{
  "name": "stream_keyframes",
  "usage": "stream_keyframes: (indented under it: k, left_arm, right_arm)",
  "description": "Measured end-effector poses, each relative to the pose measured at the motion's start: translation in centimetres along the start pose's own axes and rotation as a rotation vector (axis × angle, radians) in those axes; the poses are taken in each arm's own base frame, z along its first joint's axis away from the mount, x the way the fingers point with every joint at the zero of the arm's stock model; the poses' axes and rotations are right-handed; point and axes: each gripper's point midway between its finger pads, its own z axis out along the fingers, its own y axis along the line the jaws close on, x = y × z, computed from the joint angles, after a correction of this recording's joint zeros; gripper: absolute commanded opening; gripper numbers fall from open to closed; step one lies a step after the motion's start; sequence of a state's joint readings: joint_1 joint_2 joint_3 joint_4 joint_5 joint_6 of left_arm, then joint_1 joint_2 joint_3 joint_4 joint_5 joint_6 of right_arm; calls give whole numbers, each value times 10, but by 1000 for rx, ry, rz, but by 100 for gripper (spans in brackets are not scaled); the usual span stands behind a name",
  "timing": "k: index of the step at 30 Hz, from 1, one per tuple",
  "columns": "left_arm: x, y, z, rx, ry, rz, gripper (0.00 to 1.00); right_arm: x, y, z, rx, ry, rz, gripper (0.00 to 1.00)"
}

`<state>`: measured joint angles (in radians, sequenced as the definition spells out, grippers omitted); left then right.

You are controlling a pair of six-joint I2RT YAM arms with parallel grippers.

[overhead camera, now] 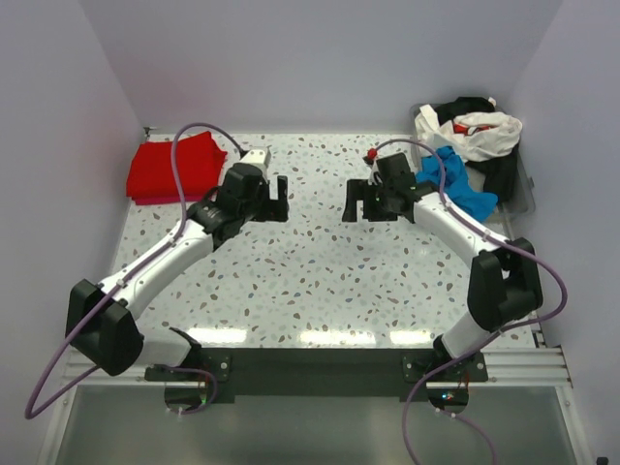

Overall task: Fold and stack the t-shirts
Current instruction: Neatly place the folded tshirt to the corner

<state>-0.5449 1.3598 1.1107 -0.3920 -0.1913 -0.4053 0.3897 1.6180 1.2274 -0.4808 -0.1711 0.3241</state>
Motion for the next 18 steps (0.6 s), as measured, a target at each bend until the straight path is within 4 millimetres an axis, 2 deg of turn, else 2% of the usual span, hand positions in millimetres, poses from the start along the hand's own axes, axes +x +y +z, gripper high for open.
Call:
stream_keyframes:
  k: [6, 14, 18]
  left_arm:
    - [-10, 4, -13, -10, -50, -5, 100]
    - [-12, 8, -14, -29, -58, 21, 100]
    - [-13, 11, -14, -40, -62, 41, 100]
  right_arm:
    - [4, -3, -8, 8, -38, 15, 88]
    - [-8, 0, -19, 4, -115, 20, 88]
    - [-8, -1, -20, 8, -127, 21, 88]
